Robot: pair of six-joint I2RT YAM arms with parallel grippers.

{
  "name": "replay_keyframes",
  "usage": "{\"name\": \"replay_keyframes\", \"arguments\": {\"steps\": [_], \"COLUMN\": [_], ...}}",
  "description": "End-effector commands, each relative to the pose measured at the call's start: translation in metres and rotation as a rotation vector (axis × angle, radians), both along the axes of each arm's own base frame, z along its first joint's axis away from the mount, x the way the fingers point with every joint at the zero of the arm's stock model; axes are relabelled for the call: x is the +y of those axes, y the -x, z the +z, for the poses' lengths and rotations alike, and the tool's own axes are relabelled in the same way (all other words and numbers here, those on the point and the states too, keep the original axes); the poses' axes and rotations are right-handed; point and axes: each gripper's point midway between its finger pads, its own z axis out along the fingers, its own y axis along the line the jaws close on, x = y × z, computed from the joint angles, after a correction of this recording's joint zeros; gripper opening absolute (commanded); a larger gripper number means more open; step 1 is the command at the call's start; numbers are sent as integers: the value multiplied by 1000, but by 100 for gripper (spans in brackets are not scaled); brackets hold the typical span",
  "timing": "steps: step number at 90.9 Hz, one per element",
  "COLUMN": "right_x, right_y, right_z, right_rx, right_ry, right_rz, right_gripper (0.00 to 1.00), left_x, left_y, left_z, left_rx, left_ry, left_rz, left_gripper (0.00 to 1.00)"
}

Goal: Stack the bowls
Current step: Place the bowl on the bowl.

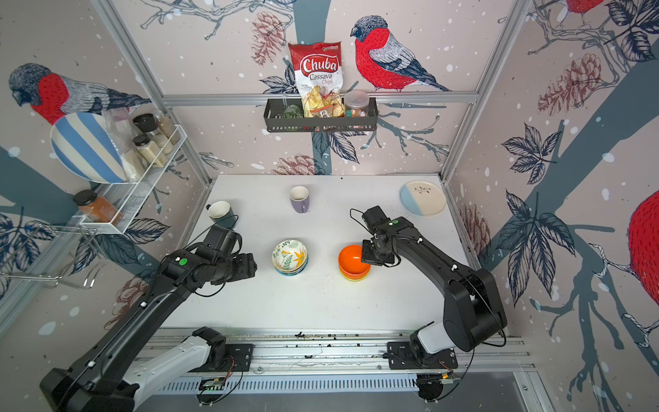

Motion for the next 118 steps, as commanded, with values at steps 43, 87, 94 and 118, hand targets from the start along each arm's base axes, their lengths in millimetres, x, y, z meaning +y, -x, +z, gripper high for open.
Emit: {"name": "replay_keyframes", "arguments": {"steps": [43, 87, 94, 118], "right_x": [-3, -2, -2, -1], "right_y": [0, 1, 1, 2], "right_z": [-2, -6, -5, -3], "right_rx": [-10, 1, 0, -3], "right_ry": [24, 20, 19, 17], "right_rz": [19, 22, 22, 24], "right_gripper": [0, 0, 0, 0], "left_x": [-1, 0, 0, 0], "left_y": [-1, -1, -1, -1], "left_z": [-2, -1, -1, -1], "left_rx": [3, -1, -2, -3], "left_ry": [3, 4, 3, 4], "left_rz": [-3, 0, 1, 2], "left_gripper": [75, 76, 76, 76]}}
